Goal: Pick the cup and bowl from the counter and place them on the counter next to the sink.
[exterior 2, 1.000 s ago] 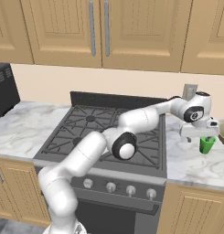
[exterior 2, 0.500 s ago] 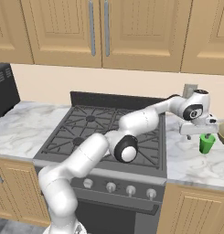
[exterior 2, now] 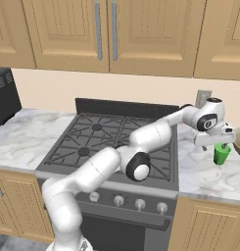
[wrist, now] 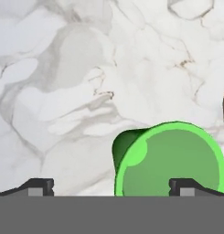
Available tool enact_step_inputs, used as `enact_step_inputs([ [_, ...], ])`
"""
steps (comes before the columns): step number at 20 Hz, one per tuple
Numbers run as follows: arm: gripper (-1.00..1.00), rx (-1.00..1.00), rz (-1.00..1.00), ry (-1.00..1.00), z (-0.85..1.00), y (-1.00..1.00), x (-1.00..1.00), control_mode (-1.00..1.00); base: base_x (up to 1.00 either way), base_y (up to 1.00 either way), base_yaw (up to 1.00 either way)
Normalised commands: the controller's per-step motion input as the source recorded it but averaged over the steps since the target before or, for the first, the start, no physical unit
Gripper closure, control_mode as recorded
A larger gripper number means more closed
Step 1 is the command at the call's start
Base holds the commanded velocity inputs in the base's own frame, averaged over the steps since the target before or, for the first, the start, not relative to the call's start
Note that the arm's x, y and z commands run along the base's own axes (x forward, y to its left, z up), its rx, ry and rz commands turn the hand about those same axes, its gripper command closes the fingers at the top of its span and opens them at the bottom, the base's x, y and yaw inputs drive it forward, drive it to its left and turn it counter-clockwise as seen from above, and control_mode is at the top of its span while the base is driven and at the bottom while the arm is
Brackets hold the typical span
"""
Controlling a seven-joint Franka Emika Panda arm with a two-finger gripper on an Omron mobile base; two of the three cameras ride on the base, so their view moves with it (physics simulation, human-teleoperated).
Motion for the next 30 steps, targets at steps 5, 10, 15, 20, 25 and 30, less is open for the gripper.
enact_step_inputs([
  [5, -1.0, 0.07, 0.0, 0.0, -0.05, 0.0, 0.26, -1.0, 0.0, 0.0, 0.0],
  [10, -1.0, 0.06, 0.02, 0.0, 0.0, 0.0, 0.18, -1.0, 0.0, 0.0, 0.0],
  [15, -1.0, 0.05, 0.03, 0.0, -0.05, 0.0, 0.02, -1.0, 0.0, 0.0, 0.0],
  [20, -1.0, 0.04, 0.02, 0.0, -0.08, 0.0, 0.0, -1.0, 0.0, 0.0, 0.0],
  [25, -1.0, 0.06, 0.02, 0.0, -0.14, 0.0, 0.0, -1.0, 0.0, 0.0, 0.0],
  [30, 1.0, 0.03, 0.0, 0.02, -0.05, 0.0, 0.0, -1.0, 0.0, 0.0, 0.0],
])
